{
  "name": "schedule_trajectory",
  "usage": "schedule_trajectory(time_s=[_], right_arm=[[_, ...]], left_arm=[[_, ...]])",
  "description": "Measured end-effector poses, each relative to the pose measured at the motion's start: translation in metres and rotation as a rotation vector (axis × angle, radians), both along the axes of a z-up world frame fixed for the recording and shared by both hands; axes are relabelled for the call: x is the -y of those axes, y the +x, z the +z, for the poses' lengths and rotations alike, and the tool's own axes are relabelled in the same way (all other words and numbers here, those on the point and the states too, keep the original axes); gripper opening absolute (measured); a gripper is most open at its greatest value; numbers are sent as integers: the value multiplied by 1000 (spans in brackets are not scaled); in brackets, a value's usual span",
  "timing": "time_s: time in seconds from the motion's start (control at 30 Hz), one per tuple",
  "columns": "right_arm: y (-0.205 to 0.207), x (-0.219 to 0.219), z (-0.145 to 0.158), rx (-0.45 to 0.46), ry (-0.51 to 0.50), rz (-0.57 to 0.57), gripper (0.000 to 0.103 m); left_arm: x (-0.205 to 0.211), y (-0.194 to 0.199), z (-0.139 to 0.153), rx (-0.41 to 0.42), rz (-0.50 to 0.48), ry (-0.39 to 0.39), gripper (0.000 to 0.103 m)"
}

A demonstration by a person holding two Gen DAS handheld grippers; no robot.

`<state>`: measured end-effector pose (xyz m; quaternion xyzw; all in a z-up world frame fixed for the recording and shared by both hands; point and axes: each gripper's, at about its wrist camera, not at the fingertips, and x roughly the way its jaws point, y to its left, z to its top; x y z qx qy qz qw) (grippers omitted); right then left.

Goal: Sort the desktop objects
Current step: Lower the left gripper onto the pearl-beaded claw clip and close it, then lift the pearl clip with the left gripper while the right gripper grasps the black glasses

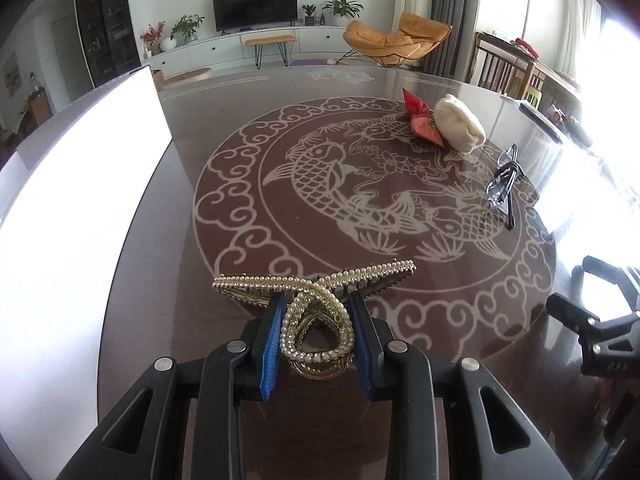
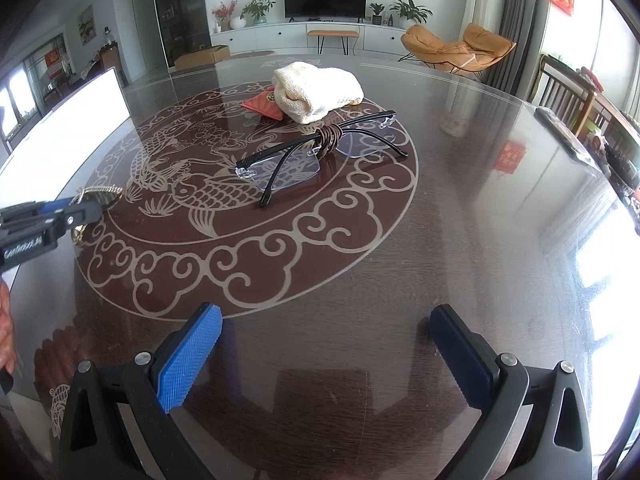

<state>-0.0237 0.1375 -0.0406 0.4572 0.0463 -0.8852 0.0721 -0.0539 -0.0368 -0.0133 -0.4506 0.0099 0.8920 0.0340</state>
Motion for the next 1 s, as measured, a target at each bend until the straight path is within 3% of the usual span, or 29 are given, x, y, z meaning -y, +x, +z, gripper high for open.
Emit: schedule_trajectory(time_s=[0.17, 0.23, 0.37, 0.47, 0.53, 0.57, 0.6, 0.67, 0.7, 0.73, 0.87, 1.0], right_arm=[[-6, 1, 0, 43, -1, 48, 103], [-19, -5, 9, 63, -72, 38, 103], [-62, -17, 37, 61, -250, -111, 102], [-103, -9, 33, 144, -315, -169, 88], [-124, -3, 19, 232, -324, -221, 71], [-130, -1, 14, 254, -315, -247, 70], [-132, 3, 18, 221, -288, -266, 68], [-139, 12, 19, 229, -216, -253, 55], [-138, 14, 21, 217, -189, -236, 25], [-136, 15, 23, 212, -183, -220, 15], [-110, 5, 40, 171, -216, -140, 12], [-71, -3, 68, 133, -253, -34, 12]], left_arm=[[12, 11, -2, -33, 8, 51, 31], [9, 13, -3, -49, 4, 27, 32], [9, 11, -2, -49, 6, 47, 31], [7, 10, -1, -49, 7, 44, 31], [6, 11, -1, -48, 7, 39, 32], [6, 11, -1, -48, 7, 41, 32], [6, 11, -1, -49, 7, 40, 32], [6, 11, -1, -49, 7, 44, 31], [7, 11, -1, -50, 8, 49, 31], [8, 12, -1, -50, 9, 58, 31], [13, 26, 4, -61, 16, 110, 31], [15, 48, 30, -106, 12, 193, 31]])
